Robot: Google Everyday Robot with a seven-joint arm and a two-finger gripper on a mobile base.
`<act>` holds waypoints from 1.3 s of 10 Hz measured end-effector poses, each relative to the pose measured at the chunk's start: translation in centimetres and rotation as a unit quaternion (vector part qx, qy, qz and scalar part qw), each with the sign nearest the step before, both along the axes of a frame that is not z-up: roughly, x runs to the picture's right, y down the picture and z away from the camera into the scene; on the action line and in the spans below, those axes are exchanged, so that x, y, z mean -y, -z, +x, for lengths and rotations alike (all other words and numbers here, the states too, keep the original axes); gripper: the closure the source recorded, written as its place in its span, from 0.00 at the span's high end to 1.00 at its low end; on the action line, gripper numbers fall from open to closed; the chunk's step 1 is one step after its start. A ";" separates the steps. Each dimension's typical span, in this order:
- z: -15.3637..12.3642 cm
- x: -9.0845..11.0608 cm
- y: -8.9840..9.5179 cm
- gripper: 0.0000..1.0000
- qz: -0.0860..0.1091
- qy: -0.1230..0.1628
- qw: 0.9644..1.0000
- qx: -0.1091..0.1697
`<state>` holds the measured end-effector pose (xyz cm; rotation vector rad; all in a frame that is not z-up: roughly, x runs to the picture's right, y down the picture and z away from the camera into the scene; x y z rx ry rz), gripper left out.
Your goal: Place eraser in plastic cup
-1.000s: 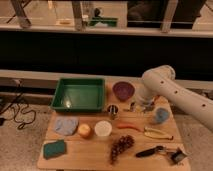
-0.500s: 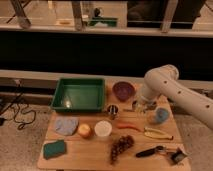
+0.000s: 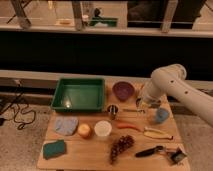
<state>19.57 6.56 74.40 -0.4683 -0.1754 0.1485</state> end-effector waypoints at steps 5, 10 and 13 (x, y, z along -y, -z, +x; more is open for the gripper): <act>2.4 1.2 -1.1 0.00 0.006 -0.085 0.996 0.031; 4.3 1.7 -1.2 0.00 0.012 -0.146 0.988 0.044; 4.4 1.7 -1.1 0.00 0.012 -0.147 0.988 0.044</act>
